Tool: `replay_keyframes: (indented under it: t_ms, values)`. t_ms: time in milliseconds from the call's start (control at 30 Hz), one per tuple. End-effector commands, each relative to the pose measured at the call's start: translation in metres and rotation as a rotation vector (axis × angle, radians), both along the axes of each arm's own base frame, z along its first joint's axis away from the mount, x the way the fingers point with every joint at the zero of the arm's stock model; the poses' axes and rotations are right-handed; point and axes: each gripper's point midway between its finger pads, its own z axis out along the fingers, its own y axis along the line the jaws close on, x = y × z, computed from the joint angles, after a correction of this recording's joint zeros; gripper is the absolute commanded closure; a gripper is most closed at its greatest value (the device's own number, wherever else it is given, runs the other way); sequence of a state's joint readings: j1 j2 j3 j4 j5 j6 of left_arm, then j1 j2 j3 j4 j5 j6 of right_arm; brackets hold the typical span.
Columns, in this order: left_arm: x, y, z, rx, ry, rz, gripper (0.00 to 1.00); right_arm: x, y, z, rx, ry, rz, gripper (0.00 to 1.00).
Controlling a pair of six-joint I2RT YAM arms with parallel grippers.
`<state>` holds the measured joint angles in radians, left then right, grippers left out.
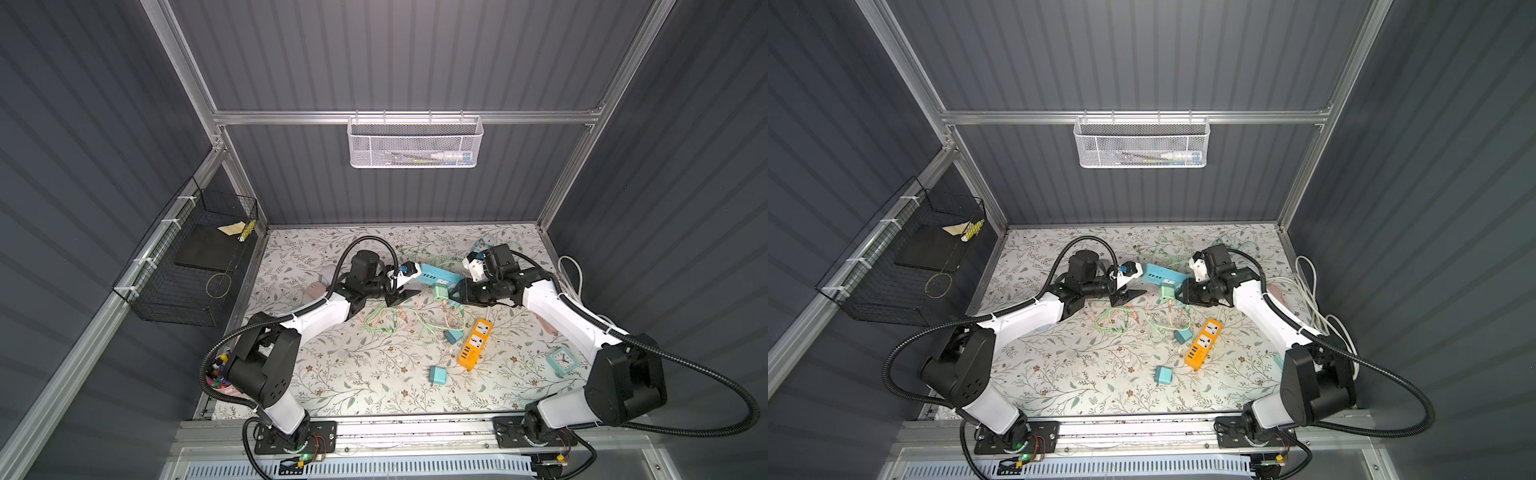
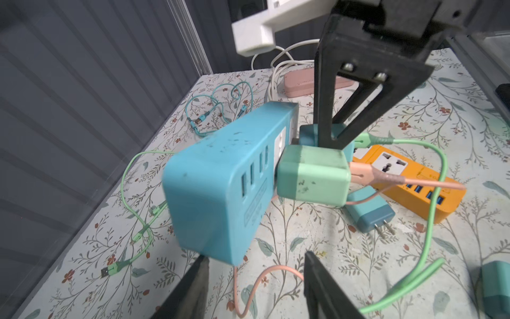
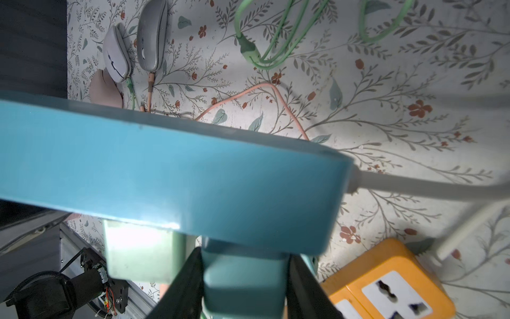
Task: Unplug the wireless mouse
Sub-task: Remove the plug from the socket.
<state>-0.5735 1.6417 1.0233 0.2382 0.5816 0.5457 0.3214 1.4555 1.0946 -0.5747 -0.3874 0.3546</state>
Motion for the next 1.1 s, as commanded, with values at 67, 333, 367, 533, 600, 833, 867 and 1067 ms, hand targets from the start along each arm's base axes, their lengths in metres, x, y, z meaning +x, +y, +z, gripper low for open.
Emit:
replay_keyframes:
  t_ms: [67,333,367,533,600,833,867,1067]
  values:
    - [-0.011,-0.009,0.04,-0.087,-0.023,-0.066,0.44,-0.004,0.013,0.012,0.063,-0.032,0.067,0.89]
    - [0.003,0.004,0.03,-0.028,-0.034,0.031,0.41,-0.009,0.012,0.013,0.069,-0.033,0.072,0.9]
    - [0.004,0.005,0.031,-0.028,-0.037,0.036,0.41,-0.01,0.012,0.012,0.071,-0.033,0.072,0.91]
    - [0.006,0.006,0.033,-0.032,-0.038,0.036,0.39,-0.016,0.012,0.012,0.077,-0.03,0.076,0.91]
    - [0.006,0.005,0.035,-0.037,-0.039,0.029,0.39,-0.017,0.013,0.013,0.082,-0.033,0.079,0.91]
    - [0.002,0.001,0.034,-0.046,-0.016,-0.004,0.39,-0.019,0.015,0.018,0.102,-0.042,0.089,0.91]
    - [0.001,0.0,0.034,-0.046,-0.011,-0.014,0.39,-0.02,0.016,0.02,0.112,-0.047,0.094,0.91]
    - [-0.011,-0.005,0.029,-0.05,0.054,-0.087,0.43,-0.018,0.018,0.029,0.131,-0.066,0.096,0.92]
